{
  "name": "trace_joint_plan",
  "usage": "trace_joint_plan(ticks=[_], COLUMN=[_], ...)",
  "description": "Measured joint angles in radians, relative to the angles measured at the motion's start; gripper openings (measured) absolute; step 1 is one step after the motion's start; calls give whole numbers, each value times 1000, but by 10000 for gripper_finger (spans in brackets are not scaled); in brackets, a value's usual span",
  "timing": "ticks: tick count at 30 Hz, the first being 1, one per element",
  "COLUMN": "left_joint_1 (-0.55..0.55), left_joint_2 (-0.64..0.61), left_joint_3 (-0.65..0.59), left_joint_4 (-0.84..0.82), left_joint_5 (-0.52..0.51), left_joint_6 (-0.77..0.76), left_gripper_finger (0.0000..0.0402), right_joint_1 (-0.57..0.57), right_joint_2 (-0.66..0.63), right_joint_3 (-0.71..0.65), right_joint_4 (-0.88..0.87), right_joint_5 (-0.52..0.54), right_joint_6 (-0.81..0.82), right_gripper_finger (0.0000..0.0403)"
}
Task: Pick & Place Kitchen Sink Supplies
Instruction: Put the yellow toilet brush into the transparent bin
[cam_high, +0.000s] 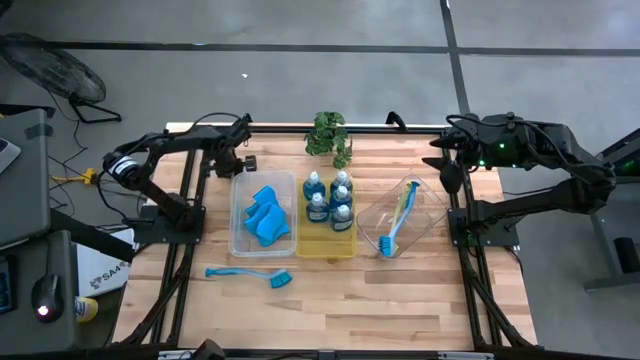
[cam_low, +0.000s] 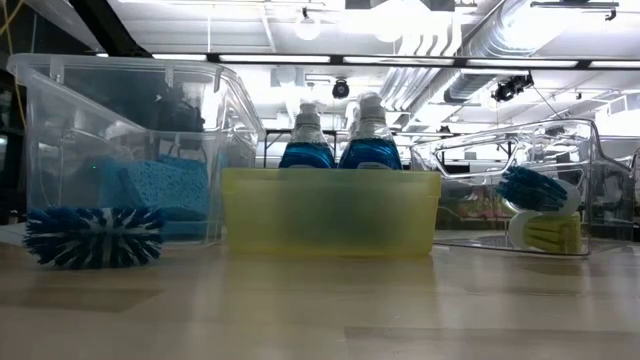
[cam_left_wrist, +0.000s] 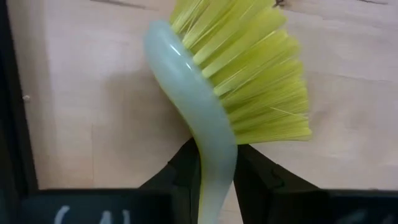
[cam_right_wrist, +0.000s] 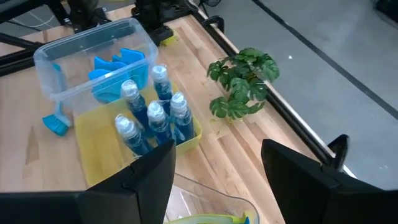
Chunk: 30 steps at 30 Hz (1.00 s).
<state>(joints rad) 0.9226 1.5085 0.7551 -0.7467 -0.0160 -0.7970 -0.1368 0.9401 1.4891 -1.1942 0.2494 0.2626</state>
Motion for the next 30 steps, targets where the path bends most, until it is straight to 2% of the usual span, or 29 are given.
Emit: trace_joint_plan(ticks=[9, 14, 21, 28, 30], left_joint_1=[6, 38, 60, 60, 60], left_joint_2=[2, 1, 1, 0, 0], left_joint_3=[155, 254, 439, 699, 773], left_joint_4=[-112, -178, -215, -229, -221], left_joint_5=[-103, -125, -100, -96, -64], left_joint_6=[99, 156, 282, 436, 488], left_gripper_finger=[63, 63, 63, 63, 63], right_joint_1=[0, 0, 0, 0, 0], right_joint_2=[1, 1, 4, 28, 46], right_joint_3=[0, 0, 0, 0, 0], right_joint_4=[3, 19, 102, 168, 205], right_joint_5=[41, 55, 74, 99, 104], right_joint_6=[27, 52, 53, 52, 49], right_gripper_finger=[232, 232, 232, 232, 232])
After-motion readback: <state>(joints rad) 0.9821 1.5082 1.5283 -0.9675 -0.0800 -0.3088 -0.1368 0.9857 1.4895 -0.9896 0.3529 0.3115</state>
